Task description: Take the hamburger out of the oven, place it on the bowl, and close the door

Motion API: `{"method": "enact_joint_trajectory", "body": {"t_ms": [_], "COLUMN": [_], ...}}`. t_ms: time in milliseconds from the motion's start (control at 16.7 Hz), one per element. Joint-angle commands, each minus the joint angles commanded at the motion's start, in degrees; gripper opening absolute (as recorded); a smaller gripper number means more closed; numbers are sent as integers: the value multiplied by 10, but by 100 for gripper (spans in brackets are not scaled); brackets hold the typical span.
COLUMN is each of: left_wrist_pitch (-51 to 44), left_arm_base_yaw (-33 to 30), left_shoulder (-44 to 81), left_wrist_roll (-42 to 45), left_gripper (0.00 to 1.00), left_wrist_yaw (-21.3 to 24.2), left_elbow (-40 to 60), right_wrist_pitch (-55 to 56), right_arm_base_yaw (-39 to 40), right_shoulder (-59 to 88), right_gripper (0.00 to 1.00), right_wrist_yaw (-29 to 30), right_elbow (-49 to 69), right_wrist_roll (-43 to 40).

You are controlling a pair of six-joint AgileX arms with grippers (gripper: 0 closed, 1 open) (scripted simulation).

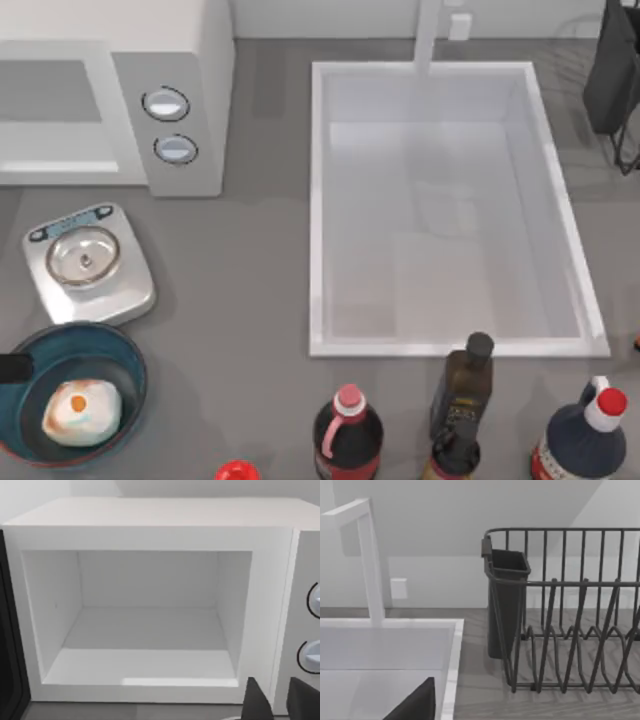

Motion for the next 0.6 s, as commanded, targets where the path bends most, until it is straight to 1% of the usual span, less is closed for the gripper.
{"method": "enact_joint_trajectory", "body": {"t_ms": [60,600], "left_wrist_pitch": [0,-1], "left_arm_base_yaw": [0,-2], "left_shoulder": [0,0], "left_wrist_roll": [0,0], "left_gripper": [0,0], "left_wrist_yaw": [0,-2], "left_elbow": [0,0], "right_wrist_pitch": [0,0], "right_arm_base_yaw": [0,0], "right_shoulder": [0,0], "right_gripper": [100,100], "right_wrist_yaw": [0,0], "right_elbow": [0,0], "right_wrist_roll": [0,0]}}
